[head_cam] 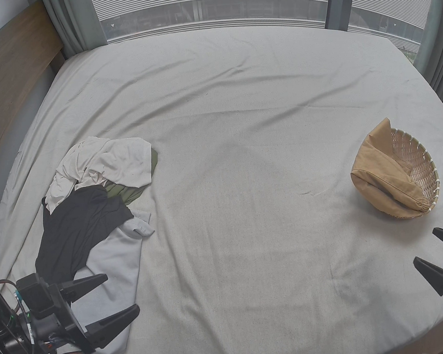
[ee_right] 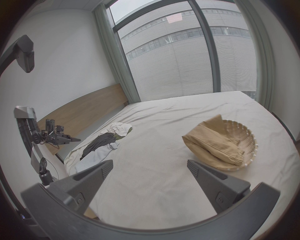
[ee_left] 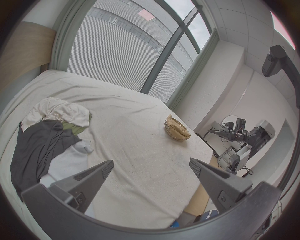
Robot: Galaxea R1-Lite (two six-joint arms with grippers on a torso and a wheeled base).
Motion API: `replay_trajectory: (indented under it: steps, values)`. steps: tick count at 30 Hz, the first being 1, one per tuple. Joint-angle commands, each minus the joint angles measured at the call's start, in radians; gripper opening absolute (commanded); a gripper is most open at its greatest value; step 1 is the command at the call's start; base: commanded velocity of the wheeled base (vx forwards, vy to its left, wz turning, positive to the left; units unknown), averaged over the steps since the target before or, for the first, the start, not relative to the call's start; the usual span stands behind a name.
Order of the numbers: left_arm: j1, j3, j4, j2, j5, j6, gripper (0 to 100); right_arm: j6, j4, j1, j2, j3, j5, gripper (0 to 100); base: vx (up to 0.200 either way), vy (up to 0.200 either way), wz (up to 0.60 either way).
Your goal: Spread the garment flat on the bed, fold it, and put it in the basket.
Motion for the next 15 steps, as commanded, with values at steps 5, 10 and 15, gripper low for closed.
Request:
replay_trajectory:
  steps: [5,10,15]
  values:
    - [-0.011,0.017,0.476,-0.591,0.143,-0.033,100,0.011,0.472,-0.182,-0.613,-0.029,-0.026,100,0.000,0.000,0.00]
    - [-0.007,0.017,0.680,-0.837,0.194,-0.033,100,0.017,0.494,-0.190,-0.648,0.018,-0.063,100,0.000,0.000,0.00]
    - [0.088,0.017,0.821,-0.984,0.185,-0.030,100,0.011,0.524,-0.192,-0.645,0.018,-0.101,100,0.000,0.000,0.00]
